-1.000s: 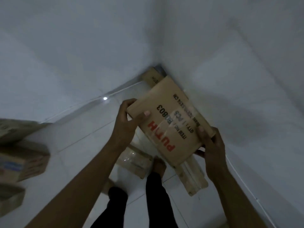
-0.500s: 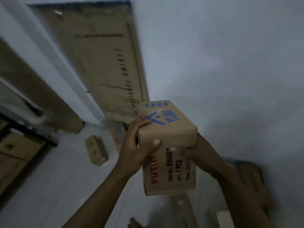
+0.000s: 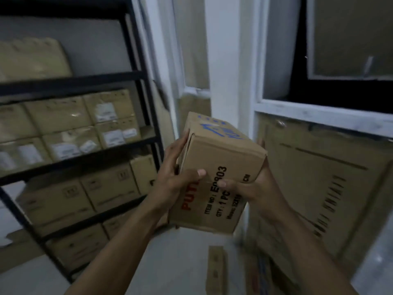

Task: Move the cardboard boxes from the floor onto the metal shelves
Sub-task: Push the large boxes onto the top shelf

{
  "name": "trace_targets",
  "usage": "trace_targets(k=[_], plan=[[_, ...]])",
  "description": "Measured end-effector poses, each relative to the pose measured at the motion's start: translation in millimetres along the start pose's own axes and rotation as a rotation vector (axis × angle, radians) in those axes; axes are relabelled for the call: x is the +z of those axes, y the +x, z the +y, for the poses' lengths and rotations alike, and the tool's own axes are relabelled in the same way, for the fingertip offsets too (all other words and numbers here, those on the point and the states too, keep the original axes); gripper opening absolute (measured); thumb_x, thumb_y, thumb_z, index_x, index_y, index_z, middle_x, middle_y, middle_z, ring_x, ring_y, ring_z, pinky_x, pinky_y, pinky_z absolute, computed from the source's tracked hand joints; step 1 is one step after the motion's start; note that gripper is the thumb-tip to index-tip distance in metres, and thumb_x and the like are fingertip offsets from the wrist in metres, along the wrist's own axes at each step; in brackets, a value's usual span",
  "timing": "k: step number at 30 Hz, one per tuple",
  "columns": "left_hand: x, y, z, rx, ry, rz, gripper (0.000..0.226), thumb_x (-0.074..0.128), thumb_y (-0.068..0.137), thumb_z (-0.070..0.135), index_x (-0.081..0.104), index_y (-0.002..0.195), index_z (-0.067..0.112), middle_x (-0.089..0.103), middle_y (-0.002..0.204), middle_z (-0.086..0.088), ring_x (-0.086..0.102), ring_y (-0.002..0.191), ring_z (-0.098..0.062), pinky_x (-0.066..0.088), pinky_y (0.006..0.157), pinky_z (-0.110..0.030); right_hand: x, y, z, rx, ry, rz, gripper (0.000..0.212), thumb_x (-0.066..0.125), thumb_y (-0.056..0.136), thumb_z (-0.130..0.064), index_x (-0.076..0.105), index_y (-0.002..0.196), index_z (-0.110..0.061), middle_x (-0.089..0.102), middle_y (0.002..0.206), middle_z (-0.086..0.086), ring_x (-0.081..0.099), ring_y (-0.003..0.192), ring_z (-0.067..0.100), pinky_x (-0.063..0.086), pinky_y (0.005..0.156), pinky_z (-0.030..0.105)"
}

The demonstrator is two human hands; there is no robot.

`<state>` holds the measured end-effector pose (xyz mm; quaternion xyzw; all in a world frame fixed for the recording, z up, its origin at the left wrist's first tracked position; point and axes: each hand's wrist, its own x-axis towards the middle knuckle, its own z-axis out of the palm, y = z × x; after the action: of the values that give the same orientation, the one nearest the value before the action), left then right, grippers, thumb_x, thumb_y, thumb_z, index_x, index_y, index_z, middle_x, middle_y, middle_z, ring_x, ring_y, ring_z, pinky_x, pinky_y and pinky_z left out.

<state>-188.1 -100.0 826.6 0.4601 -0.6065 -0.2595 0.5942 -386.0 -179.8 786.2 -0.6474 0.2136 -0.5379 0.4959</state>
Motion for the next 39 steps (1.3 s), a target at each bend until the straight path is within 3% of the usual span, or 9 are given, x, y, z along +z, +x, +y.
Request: trace_targets(k=[3, 6, 9, 12, 18, 26, 29, 34, 39], plan=[[-45.1, 49.2, 24.9, 0.065, 0.229, 0.000, 0.100, 0.073, 0.064, 0.045, 0.029, 0.154, 0.042, 0.036, 0.144, -0.002, 0.044, 0.135, -0.017, 0.043, 0.110, -0.051, 33.8, 61.2, -10.4, -0.055, 0.087, -0.037, 0.150, 0.092, 0.057, -0.007, -0.014, 0.157, -0.039, 0.065, 0.131, -0.016, 0.063, 0.120, 0.006, 0.056, 0.082, 0.024], [-83.7, 106.8, 49.5, 0.129, 0.352, -0.013, 0.098, 0.075, 0.065, 0.049, 0.029, 0.151, 0.048, 0.037, 0.144, 0.002, 0.051, 0.127, -0.016, 0.056, 0.095, -0.045, 61.9, 128.1, -23.6, -0.141, 0.207, -0.048, 0.137, 0.093, 0.053, -0.006, 0.007, 0.150, -0.051, 0.067, 0.126, -0.008, 0.067, 0.113, 0.010, 0.059, 0.076, 0.027], [-111.9, 165.9, 74.7, 0.217, 0.475, 0.022, 0.095, 0.077, 0.067, 0.050, 0.028, 0.149, 0.052, 0.038, 0.142, 0.009, 0.052, 0.125, -0.014, 0.057, 0.088, -0.035, 83.2, 200.7, -32.3, -0.296, 0.301, -0.078, 0.105, 0.095, 0.056, -0.004, 0.036, 0.138, -0.032, 0.064, 0.123, 0.016, 0.069, 0.108, 0.031, 0.062, 0.074, 0.041], [-134.2, 222.7, 100.2, 0.298, 0.609, 0.046, 0.093, 0.076, 0.073, 0.045, 0.027, 0.152, 0.047, 0.043, 0.140, 0.011, 0.054, 0.123, -0.012, 0.056, 0.089, -0.032, 103.2, 271.0, -40.3, -0.380, 0.380, -0.132, 0.100, 0.090, 0.066, 0.001, 0.027, 0.142, -0.011, 0.060, 0.126, 0.023, 0.066, 0.111, 0.038, 0.061, 0.077, 0.047], [-178.9, 328.6, 145.8, 0.337, 0.814, 0.125, 0.092, 0.075, 0.074, 0.046, 0.027, 0.152, 0.045, 0.056, 0.130, 0.009, 0.067, 0.107, -0.011, 0.059, 0.079, -0.029, 146.2, 417.9, -51.6, -0.507, 0.532, -0.188, 0.097, 0.090, 0.067, 0.001, 0.027, 0.141, -0.004, 0.058, 0.126, 0.024, 0.064, 0.112, 0.041, 0.059, 0.080, 0.061], [-227.0, 426.5, 172.9, 0.452, 1.191, 0.254, 0.082, 0.076, 0.084, 0.043, 0.032, 0.153, 0.038, 0.051, 0.144, 0.007, 0.060, 0.118, -0.012, 0.058, 0.086, -0.032, 207.1, 536.9, -55.3, -0.516, 0.699, -0.163, 0.094, 0.089, 0.064, 0.000, 0.038, 0.142, -0.006, 0.061, 0.129, 0.021, 0.064, 0.115, 0.037, 0.056, 0.084, 0.066], [-251.1, 456.6, 178.8, 0.514, 1.286, 0.308, 0.078, 0.076, 0.085, 0.040, 0.036, 0.152, 0.036, 0.054, 0.140, 0.006, 0.059, 0.119, -0.013, 0.055, 0.090, -0.035, 231.8, 581.2, -58.3, -0.578, 0.715, -0.146, 0.091, 0.089, 0.066, 0.004, 0.038, 0.141, -0.004, 0.062, 0.128, 0.021, 0.066, 0.114, 0.033, 0.059, 0.085, 0.059], [-296.8, 497.7, 177.9, 0.715, 1.385, 0.464, 0.062, 0.074, 0.086, 0.038, 0.049, 0.142, 0.029, 0.056, 0.118, 0.006, 0.062, 0.105, -0.017, 0.055, 0.084, -0.037, 288.9, 641.9, -68.8, -0.624, 0.800, -0.061, 0.106, 0.094, 0.063, -0.005, 0.030, 0.146, -0.023, 0.060, 0.127, 0.000, 0.067, 0.103, 0.000, 0.058, 0.078, 0.020], [-362.6, 532.8, 168.8, 0.776, 1.427, 0.606, 0.058, 0.073, 0.086, 0.041, 0.053, 0.137, 0.023, 0.056, 0.122, -0.001, 0.057, 0.110, -0.021, 0.054, 0.092, -0.049, 334.8, 702.7, -78.3, -0.635, 0.902, -0.014, 0.110, 0.098, 0.059, -0.016, 0.030, 0.146, -0.021, 0.061, 0.130, 0.003, 0.067, 0.111, 0.011, 0.059, 0.093, 0.041]])
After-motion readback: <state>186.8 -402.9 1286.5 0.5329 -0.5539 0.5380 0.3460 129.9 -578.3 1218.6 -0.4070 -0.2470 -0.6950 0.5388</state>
